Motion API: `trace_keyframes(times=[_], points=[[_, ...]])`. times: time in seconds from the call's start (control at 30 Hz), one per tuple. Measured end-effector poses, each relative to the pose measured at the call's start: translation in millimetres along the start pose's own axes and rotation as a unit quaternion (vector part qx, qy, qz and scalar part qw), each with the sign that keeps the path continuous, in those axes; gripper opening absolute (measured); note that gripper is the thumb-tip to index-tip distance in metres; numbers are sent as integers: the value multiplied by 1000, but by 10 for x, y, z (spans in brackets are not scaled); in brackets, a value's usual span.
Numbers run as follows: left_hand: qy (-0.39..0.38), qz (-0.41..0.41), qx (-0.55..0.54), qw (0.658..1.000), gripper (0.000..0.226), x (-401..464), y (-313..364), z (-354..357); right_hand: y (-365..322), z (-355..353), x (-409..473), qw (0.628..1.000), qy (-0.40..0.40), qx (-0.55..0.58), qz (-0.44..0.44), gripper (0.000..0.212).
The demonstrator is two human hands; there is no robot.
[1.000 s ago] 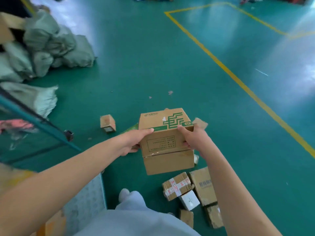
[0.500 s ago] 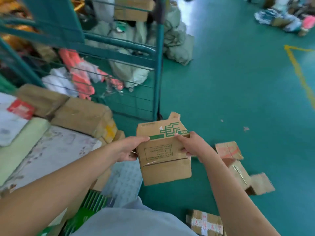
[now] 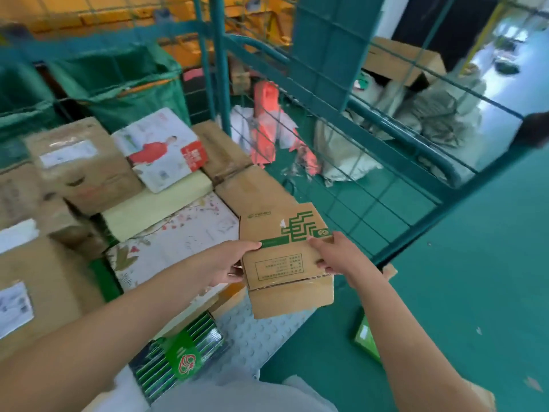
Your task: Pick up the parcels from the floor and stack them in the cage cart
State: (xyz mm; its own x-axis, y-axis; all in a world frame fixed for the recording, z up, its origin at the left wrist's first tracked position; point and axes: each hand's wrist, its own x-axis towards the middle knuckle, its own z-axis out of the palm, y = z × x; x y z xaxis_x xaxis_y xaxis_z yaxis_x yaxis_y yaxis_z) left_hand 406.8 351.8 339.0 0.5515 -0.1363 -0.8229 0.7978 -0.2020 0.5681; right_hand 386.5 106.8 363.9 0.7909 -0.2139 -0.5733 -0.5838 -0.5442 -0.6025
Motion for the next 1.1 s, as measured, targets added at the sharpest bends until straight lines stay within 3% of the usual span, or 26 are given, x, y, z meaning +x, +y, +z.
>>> trace_keyframes(times=[0.2, 0.37, 0.77, 0.9, 1.1], points=[[48, 2, -80, 996, 30, 36, 68, -345, -481, 152, 369, 997, -40, 7, -62, 44], [93, 18, -120, 988, 21, 169, 267, -431, -803, 145, 825, 993, -69, 20, -98, 66], [213, -17, -163, 963, 20, 520, 793, -238, -1256, -38, 1810, 968, -227, -38, -100, 76], [245, -27, -175, 953, 35, 527, 594, -349, -1377, 125, 1923, 949, -291, -59, -111, 68], [324, -32, -179, 929, 64, 426, 136, -668, -1484, 759, 1913, 941, -270, -145, -144, 46]])
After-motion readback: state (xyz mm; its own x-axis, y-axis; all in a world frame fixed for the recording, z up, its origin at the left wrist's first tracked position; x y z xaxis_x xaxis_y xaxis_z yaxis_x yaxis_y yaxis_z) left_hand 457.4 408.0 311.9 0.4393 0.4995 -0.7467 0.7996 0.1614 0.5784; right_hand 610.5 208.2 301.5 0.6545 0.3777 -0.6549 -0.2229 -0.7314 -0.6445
